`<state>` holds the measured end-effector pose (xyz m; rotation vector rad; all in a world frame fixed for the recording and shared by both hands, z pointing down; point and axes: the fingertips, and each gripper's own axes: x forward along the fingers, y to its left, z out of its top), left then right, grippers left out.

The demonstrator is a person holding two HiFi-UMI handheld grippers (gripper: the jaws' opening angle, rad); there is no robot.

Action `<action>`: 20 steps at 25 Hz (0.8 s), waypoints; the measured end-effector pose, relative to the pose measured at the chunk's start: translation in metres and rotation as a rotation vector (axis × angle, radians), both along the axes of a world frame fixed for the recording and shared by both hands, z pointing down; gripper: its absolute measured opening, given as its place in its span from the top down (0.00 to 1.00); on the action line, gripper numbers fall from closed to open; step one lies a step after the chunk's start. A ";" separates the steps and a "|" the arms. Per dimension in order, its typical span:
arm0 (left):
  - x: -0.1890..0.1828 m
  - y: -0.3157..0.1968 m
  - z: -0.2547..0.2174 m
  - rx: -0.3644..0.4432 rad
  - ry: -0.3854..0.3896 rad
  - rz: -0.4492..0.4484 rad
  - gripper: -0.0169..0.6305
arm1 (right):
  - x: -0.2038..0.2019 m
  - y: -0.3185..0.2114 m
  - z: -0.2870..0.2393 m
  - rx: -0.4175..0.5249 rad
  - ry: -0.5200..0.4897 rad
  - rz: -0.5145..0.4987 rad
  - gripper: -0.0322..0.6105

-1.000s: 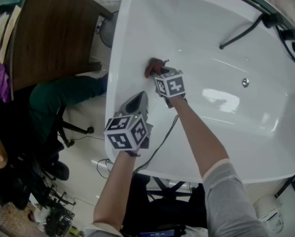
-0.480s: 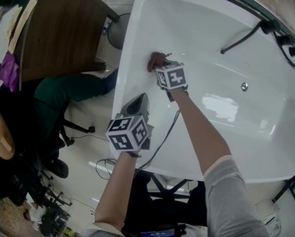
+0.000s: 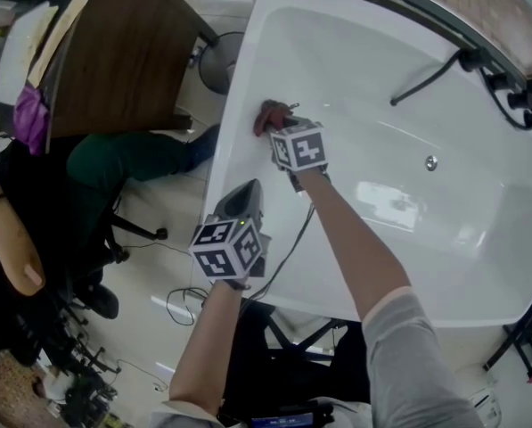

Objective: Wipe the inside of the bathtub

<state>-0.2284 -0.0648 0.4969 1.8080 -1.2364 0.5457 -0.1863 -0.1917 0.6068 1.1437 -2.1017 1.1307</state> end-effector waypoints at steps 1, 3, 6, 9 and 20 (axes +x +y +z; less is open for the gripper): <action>0.000 0.002 -0.002 -0.001 0.002 -0.002 0.96 | -0.002 0.001 -0.005 0.002 -0.003 -0.002 0.78; 0.000 0.007 -0.006 -0.003 0.005 -0.005 0.96 | -0.006 0.002 -0.014 0.006 -0.011 -0.008 0.78; 0.000 0.014 -0.013 -0.004 0.007 -0.007 0.96 | -0.014 0.006 -0.029 0.008 -0.030 -0.014 0.78; -0.001 0.021 -0.022 0.002 0.008 -0.007 0.96 | -0.021 0.011 -0.041 0.007 -0.047 -0.017 0.77; 0.000 0.053 -0.072 0.024 -0.008 -0.003 0.96 | -0.008 0.056 -0.087 0.013 -0.080 -0.057 0.76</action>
